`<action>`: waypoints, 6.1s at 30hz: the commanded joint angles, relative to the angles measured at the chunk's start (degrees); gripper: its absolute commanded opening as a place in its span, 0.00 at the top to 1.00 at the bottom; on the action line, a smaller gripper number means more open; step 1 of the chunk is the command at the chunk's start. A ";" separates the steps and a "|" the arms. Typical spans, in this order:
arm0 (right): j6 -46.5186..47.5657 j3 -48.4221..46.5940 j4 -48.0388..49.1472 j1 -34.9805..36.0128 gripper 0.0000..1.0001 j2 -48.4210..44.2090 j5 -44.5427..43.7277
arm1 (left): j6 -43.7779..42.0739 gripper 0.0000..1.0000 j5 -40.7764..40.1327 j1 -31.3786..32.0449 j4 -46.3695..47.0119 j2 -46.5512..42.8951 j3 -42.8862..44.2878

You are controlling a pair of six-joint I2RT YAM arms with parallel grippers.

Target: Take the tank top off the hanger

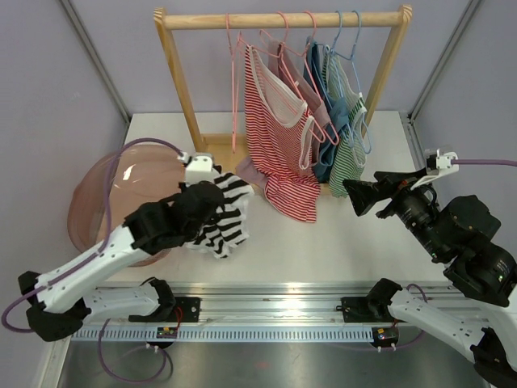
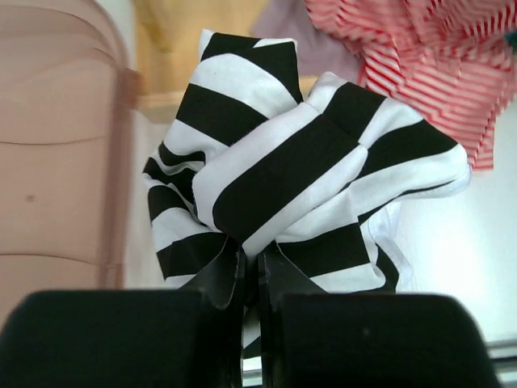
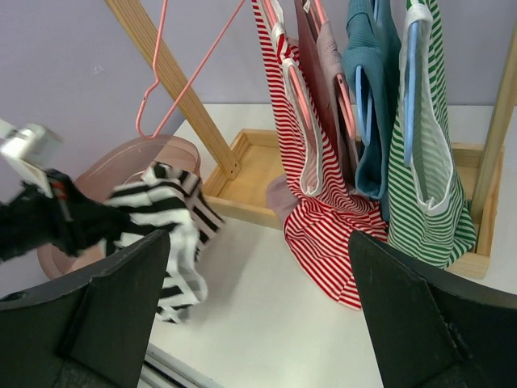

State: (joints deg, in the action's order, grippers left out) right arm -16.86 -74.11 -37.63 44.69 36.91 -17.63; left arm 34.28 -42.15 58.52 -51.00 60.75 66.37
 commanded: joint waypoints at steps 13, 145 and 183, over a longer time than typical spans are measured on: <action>1.22 -1.56 3.70 0.23 0.00 5.37 -1.01 | -13.54 1.00 6.53 -43.56 -1.82 -2.75 11.94; 2.36 -38.74 -16.59 -14.01 1.00 19.17 31.07 | -24.61 0.01 33.17 -1.75 21.80 11.84 43.58; 8.16 -17.39 -13.00 -13.92 1.00 5.64 40.39 | -26.91 1.00 -3.19 1.17 24.92 6.49 24.16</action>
State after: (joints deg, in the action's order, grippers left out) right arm -11.20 -92.86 -55.16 30.85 45.69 22.04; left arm 3.40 -37.36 61.98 -25.26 71.11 90.67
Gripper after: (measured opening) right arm 0.077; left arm 0.020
